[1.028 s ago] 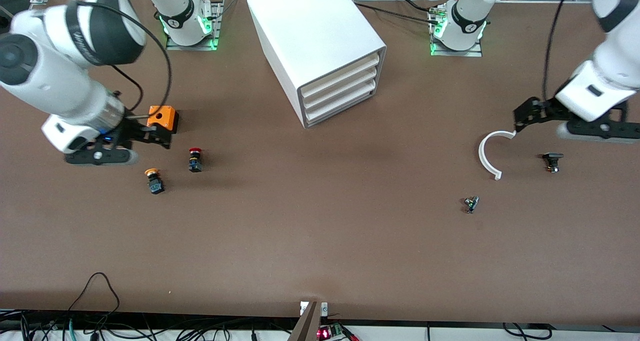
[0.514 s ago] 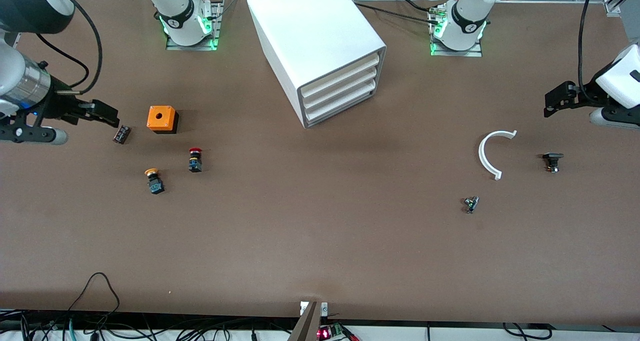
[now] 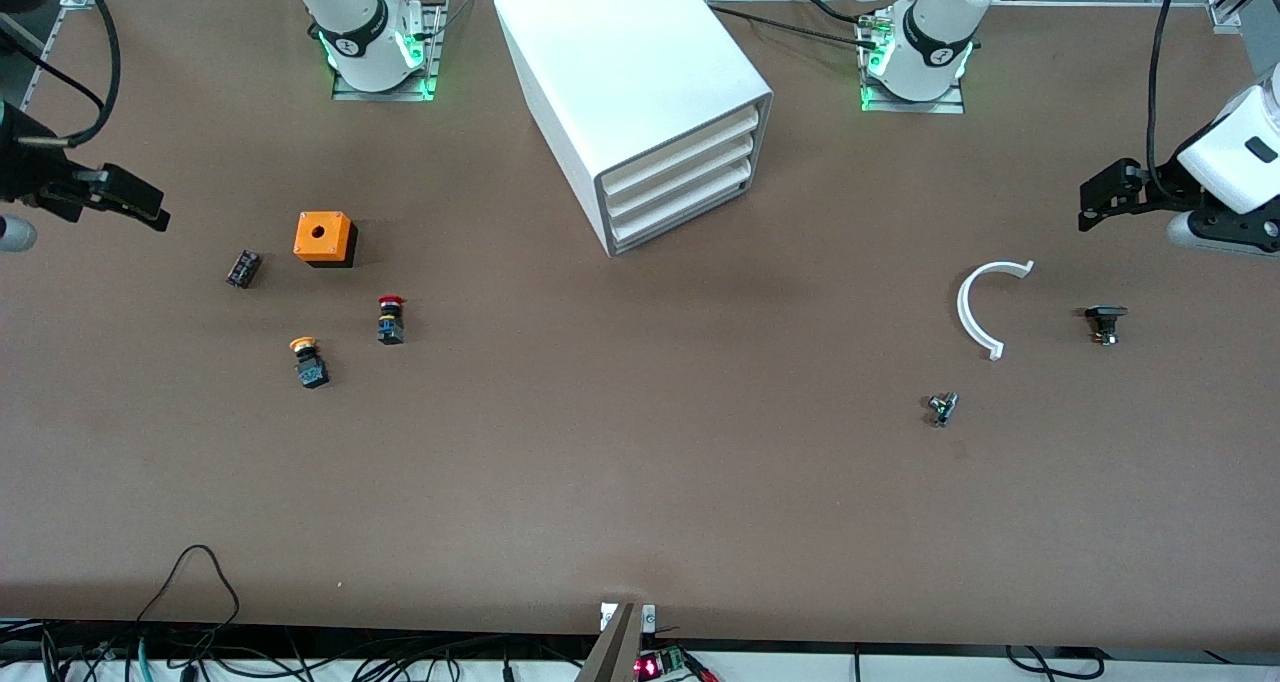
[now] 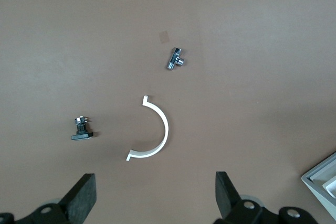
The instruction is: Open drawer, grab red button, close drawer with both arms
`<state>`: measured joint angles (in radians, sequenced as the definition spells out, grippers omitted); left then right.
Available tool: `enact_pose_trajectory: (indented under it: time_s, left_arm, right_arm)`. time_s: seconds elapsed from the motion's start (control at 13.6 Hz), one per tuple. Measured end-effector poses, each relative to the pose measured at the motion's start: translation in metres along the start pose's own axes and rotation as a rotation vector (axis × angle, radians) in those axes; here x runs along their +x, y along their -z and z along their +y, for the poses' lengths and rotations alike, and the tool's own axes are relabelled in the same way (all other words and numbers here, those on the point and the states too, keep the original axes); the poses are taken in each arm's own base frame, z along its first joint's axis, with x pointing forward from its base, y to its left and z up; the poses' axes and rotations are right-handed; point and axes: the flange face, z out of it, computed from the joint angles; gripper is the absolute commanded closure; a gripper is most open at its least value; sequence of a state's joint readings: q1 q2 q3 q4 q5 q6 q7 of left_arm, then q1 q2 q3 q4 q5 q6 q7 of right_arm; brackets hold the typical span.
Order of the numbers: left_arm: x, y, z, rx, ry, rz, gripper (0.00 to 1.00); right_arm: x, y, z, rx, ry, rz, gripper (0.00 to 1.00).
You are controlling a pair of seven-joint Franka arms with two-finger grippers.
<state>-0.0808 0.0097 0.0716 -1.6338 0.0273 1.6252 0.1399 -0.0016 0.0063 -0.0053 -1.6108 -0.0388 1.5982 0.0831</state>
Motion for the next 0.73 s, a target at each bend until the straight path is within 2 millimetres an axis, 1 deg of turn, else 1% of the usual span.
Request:
enact_pose_trajectory:
  time_s: [0.15, 0.29, 0.44, 0.73]
  left_arm:
    - [0.0, 0.002, -0.003, 0.0, 0.005, 0.002, 0.0]
    - [-0.001, 0.001, -0.007, 0.0, 0.012, -0.002, 0.0]
    - [-0.002, 0.0, -0.01, -0.001, 0.018, -0.008, 0.0]
    - [-0.003, -0.001, -0.01, -0.003, 0.019, -0.018, 0.0]
  right_arm:
    - [-0.016, 0.004, 0.001, 0.0, 0.024, 0.001, 0.0]
    - [-0.025, 0.004, 0.002, 0.0, 0.068, -0.002, 0.0]
    - [-0.027, 0.004, 0.003, 0.0, 0.081, -0.003, 0.0]
    - [-0.027, 0.005, 0.004, 0.001, 0.079, -0.001, 0.0]
